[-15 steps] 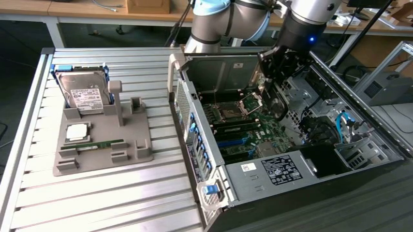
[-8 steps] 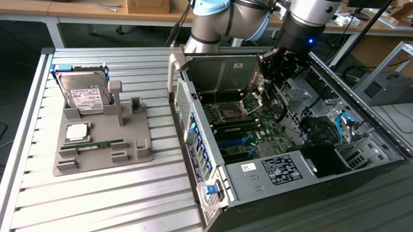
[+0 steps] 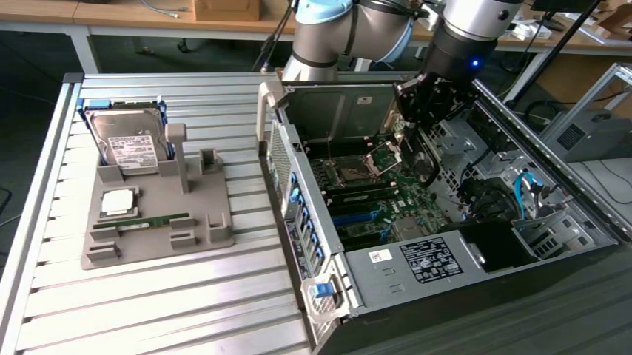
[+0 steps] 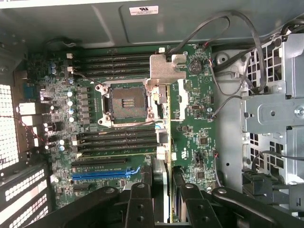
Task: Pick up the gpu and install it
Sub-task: 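Pick up the gpu and move the gpu toward the slot, then insert the gpu into the slot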
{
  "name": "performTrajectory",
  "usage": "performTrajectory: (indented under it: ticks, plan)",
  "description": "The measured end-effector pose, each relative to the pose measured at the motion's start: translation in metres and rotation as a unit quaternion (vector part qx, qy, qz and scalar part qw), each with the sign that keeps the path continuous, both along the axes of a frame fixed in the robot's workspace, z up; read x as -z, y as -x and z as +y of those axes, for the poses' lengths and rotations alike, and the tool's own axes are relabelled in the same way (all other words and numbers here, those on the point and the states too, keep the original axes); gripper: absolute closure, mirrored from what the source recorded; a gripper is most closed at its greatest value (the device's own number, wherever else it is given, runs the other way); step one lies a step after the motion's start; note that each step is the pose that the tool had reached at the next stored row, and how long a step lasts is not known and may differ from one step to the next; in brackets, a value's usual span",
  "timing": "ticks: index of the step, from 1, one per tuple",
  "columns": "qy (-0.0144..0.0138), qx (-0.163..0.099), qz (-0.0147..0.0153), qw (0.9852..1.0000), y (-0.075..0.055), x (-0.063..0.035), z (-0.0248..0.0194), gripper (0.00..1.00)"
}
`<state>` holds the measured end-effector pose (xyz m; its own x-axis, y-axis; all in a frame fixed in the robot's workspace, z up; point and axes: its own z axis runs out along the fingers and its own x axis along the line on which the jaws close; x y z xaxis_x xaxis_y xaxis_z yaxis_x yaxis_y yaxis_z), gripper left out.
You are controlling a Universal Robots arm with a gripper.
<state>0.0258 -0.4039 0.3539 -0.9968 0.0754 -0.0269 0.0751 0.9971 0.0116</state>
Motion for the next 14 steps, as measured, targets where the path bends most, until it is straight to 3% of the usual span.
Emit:
performTrajectory:
  ticks: [6, 10, 14]
  plan:
    - [0.0000, -0.005, 0.0000, 1.0000, 0.0000, 0.0000, 0.0000, 0.73]
    - [0.0000, -0.026, 0.0000, 0.9997, 0.0000, 0.0000, 0.0000, 0.73]
    - [0.0000, -0.057, 0.0000, 0.9984, 0.0000, 0.0000, 0.0000, 0.73]
